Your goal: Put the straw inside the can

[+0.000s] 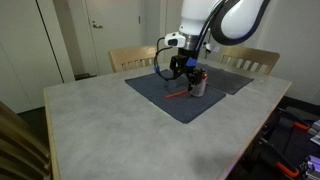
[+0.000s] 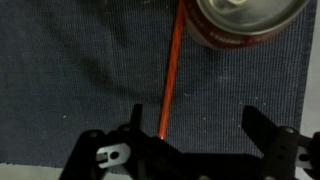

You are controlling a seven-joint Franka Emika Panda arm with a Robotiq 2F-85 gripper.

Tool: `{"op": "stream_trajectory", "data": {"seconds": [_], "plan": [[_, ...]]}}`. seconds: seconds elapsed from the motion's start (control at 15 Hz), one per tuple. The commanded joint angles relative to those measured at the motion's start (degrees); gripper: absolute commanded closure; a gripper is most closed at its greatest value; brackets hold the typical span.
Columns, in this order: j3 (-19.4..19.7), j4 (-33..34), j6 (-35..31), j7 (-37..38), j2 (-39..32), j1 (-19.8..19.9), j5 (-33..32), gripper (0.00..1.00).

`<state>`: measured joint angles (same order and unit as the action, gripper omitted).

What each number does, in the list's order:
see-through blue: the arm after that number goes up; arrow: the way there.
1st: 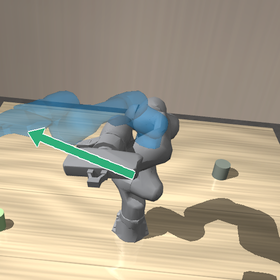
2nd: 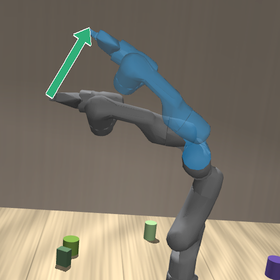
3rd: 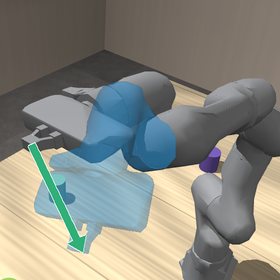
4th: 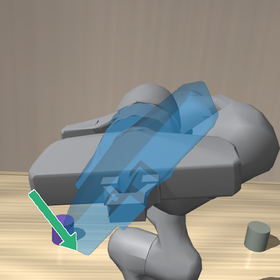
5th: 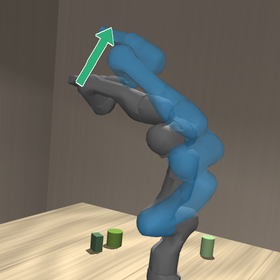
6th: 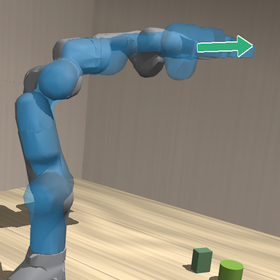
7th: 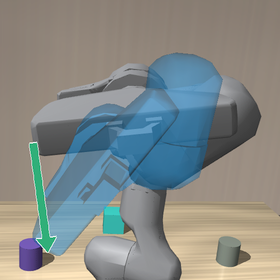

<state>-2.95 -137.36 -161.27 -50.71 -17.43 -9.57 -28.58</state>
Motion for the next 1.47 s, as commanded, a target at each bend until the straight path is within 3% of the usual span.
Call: {"op": "stream_trajectory", "data": {"seconds": [0.0,0.73,1.4], "plan": [[-0.24,1.97,-1.25,1.45,-2.82,0.52,-2.30,0.00],[1.10,4.65,-2.00,4.51,-6.77,-0.41,-4.30,0.00],[0.95,6.98,-2.23,7.43,-11.42,1.17,-3.89,0.00]]}}
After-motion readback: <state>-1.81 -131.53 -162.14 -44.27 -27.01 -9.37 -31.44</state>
